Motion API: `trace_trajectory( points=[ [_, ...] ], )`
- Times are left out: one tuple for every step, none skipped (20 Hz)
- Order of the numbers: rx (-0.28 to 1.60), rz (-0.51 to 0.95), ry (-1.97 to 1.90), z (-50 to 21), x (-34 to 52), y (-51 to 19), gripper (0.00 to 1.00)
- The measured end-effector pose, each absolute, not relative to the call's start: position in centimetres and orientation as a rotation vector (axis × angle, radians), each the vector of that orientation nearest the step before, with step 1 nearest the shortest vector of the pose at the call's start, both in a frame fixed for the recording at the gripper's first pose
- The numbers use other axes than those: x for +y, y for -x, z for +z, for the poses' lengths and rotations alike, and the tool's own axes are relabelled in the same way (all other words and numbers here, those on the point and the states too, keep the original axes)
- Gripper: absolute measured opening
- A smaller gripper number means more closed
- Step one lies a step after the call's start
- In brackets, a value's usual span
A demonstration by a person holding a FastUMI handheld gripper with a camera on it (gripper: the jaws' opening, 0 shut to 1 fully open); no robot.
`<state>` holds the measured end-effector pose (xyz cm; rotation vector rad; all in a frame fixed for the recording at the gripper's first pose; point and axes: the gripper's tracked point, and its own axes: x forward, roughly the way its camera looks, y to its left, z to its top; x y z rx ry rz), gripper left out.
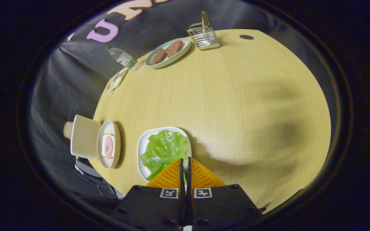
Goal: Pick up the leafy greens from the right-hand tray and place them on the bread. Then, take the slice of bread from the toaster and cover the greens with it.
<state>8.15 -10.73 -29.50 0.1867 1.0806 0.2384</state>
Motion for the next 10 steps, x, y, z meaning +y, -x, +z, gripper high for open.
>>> trace_trajectory(
  points=[
    [1.072, 0.234, -0.202, -29.0, -10.6, -8.2, 0.03],
    [1.064, 0.233, -0.224, -28.4, -10.2, -8.1, 0.04],
    [1.054, 0.230, -0.243, -27.8, -9.9, -8.0, 0.04],
    [1.047, 0.229, -0.259, -27.2, -9.7, -8.0, 0.03],
    [1.040, 0.228, -0.272, -26.6, -9.4, -7.8, 0.03],
    [1.029, 0.228, -0.276, -26.0, -9.2, -7.7, 0.03],
    [1.015, 0.229, -0.278, -25.2, -9.0, -7.6, 0.03],
    [1.000, 0.233, -0.281, -24.4, -8.6, -7.6, 0.03],
    [0.989, 0.235, -0.285, -23.7, -8.2, -7.5, 0.03],
    [0.977, 0.241, -0.290, -22.9, -7.6, -7.4, 0.03]
  ],
)
